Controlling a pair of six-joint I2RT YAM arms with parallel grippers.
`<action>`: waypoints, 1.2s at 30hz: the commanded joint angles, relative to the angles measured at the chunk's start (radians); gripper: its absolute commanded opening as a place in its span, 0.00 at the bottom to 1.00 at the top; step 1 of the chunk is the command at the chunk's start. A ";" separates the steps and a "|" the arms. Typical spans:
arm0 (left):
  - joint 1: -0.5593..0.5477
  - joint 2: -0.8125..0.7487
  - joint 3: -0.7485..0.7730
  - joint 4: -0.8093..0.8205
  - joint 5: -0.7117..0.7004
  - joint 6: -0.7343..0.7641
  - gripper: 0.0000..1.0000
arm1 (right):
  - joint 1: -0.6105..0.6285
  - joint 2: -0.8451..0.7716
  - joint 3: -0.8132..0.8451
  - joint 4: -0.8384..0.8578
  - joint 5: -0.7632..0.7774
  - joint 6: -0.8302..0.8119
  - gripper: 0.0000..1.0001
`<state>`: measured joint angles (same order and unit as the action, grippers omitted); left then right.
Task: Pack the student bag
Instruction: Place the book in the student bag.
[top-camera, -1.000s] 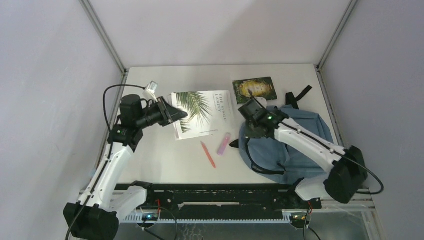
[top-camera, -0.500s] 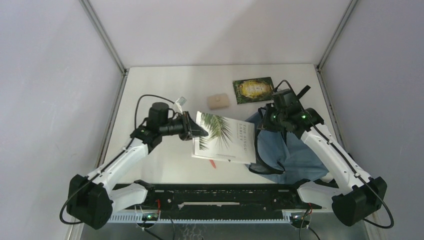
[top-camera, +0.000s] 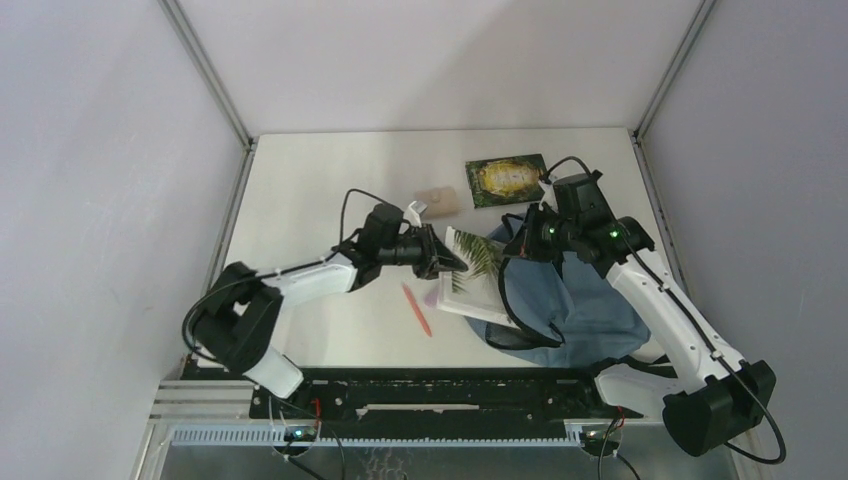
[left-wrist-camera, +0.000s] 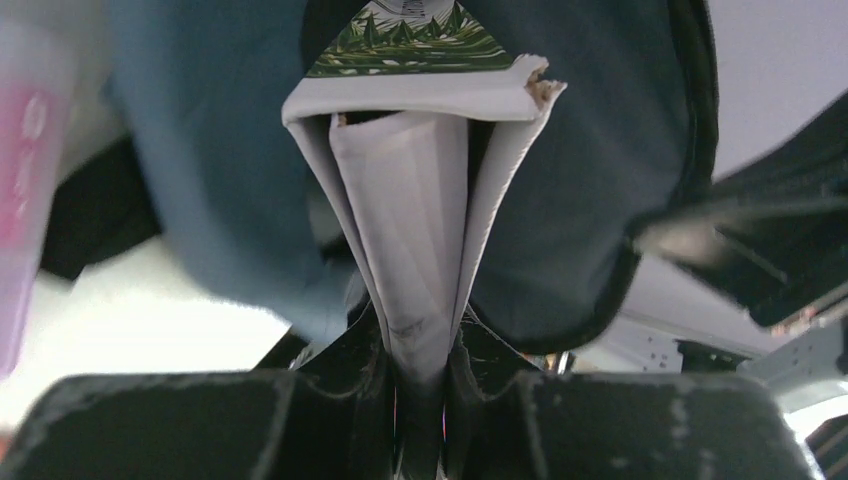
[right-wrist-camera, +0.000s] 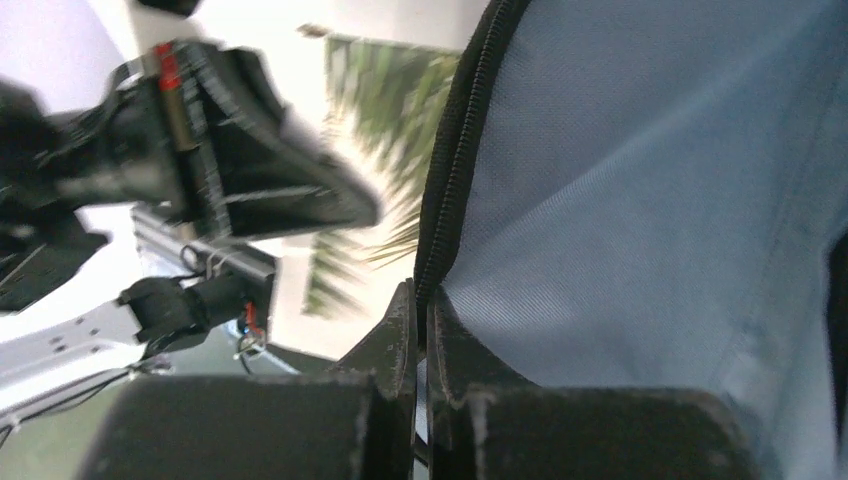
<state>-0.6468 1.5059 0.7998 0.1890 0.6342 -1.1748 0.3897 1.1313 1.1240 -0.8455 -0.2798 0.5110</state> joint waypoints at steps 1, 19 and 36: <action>-0.045 0.107 0.137 0.274 -0.039 -0.121 0.00 | -0.015 -0.050 0.011 0.107 -0.147 -0.001 0.00; -0.270 0.516 0.412 0.469 -0.184 -0.252 0.00 | -0.044 -0.130 -0.070 0.232 -0.044 0.249 0.00; -0.320 0.530 0.481 0.176 -0.149 -0.061 0.84 | -0.067 -0.140 -0.099 0.250 -0.020 0.268 0.00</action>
<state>-0.9661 2.1269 1.2369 0.4843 0.4587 -1.3449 0.3374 1.0229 1.0252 -0.6743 -0.2970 0.7609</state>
